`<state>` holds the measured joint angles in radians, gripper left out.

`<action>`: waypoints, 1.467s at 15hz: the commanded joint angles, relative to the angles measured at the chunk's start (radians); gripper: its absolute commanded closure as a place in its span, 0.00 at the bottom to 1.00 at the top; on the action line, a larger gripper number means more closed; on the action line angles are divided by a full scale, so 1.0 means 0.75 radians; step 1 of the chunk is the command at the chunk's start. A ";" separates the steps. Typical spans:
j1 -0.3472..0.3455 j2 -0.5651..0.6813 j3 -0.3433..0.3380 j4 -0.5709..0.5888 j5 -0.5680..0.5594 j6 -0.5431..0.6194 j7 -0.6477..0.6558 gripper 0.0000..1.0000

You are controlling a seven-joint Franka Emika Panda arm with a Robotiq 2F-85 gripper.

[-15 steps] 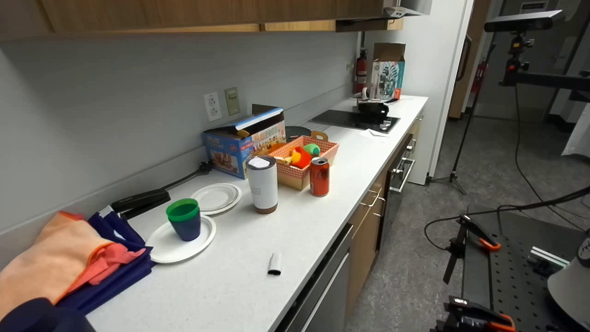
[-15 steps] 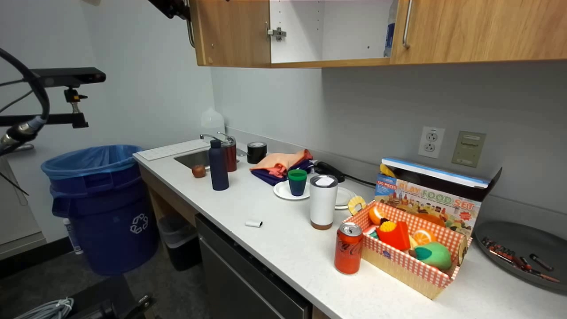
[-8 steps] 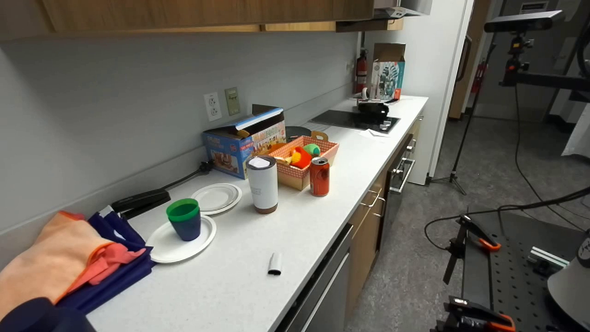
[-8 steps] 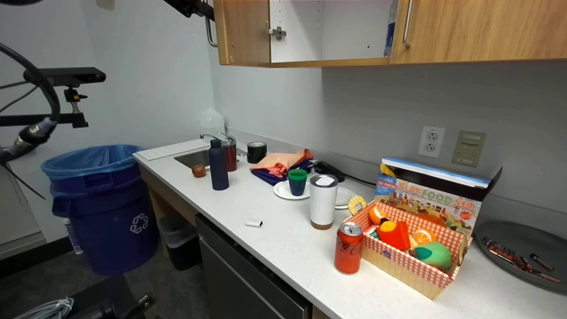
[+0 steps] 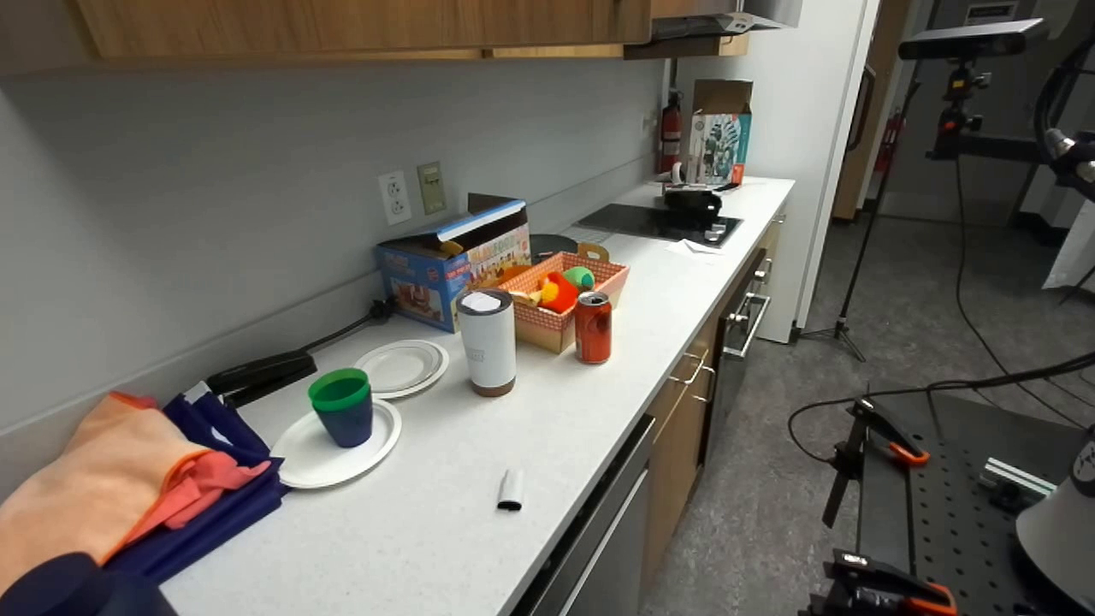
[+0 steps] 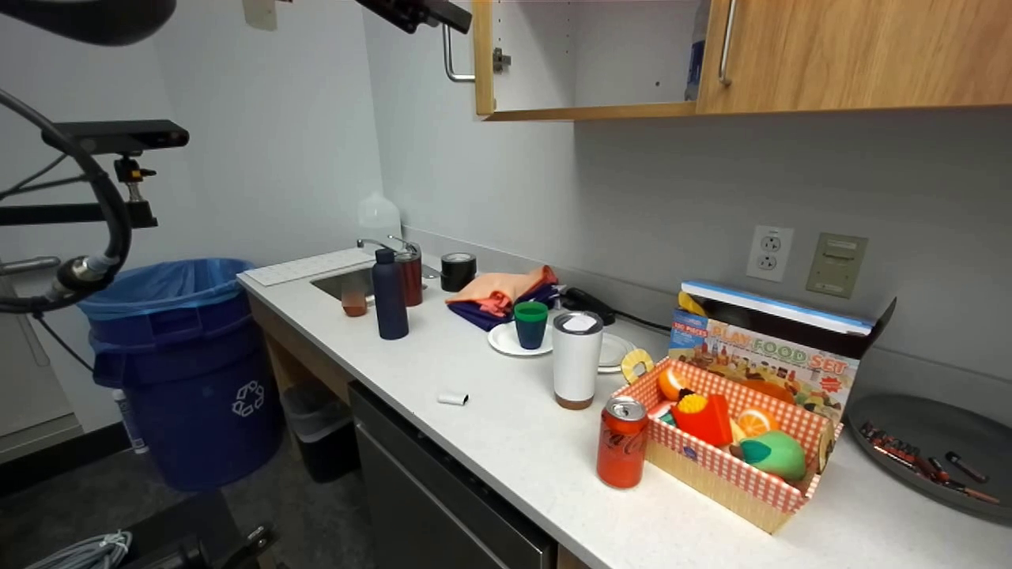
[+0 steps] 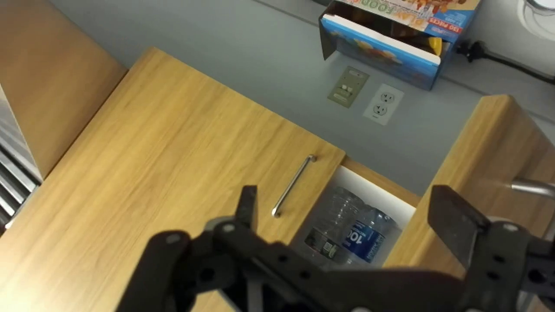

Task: Close the top left cabinet door

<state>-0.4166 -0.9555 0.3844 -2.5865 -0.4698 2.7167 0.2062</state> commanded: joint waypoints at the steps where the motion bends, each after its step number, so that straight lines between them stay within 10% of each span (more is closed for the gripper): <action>1: 0.003 0.009 -0.007 0.003 -0.012 -0.006 0.006 0.00; 7: 0.016 0.005 -0.017 0.002 -0.003 0.003 0.007 0.00; 18: -0.431 0.002 0.142 0.076 0.092 0.361 0.231 0.00; 22: -0.386 0.012 0.129 0.121 0.190 0.209 0.153 0.00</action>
<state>-0.7317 -0.9536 0.4846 -2.5341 -0.3800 2.9595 0.3585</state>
